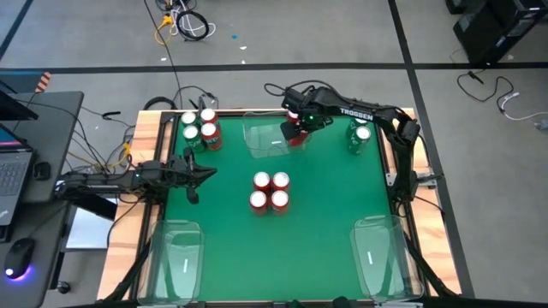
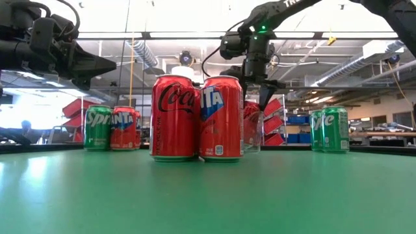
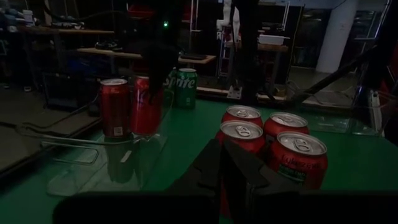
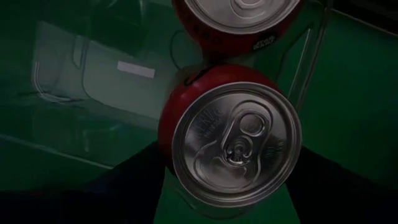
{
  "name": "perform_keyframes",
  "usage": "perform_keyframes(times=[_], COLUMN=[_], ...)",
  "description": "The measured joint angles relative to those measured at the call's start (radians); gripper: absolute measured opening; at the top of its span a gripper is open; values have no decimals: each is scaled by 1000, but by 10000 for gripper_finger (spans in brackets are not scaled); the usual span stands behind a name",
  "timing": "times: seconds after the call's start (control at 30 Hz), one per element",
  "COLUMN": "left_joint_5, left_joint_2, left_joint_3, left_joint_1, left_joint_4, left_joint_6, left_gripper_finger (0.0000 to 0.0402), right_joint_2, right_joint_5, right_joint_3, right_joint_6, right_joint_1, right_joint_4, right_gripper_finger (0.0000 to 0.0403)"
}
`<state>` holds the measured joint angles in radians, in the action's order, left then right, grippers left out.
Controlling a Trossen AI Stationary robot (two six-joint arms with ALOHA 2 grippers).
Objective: Sort soda cans
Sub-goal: Put the red-black soda can into the top transparent bin
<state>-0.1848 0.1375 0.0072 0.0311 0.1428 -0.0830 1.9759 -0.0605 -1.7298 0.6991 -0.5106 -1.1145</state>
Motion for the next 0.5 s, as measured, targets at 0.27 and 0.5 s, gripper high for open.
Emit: perform_keyframes(times=[0.27, 0.5], left_joint_5=[0, 1], left_joint_2=[0, 0], left_joint_3=[0, 0], left_joint_1=[0, 0], left_joint_4=[-8, -8], left_joint_6=[0, 0], left_gripper_finger=[19, 19], right_joint_2=[2, 3], right_joint_5=[-7, -48], right_joint_3=[0, 1], right_joint_6=[-43, -148], right_joint_1=[0, 3], right_joint_4=[18, 20], right_gripper_finger=[288, 285])
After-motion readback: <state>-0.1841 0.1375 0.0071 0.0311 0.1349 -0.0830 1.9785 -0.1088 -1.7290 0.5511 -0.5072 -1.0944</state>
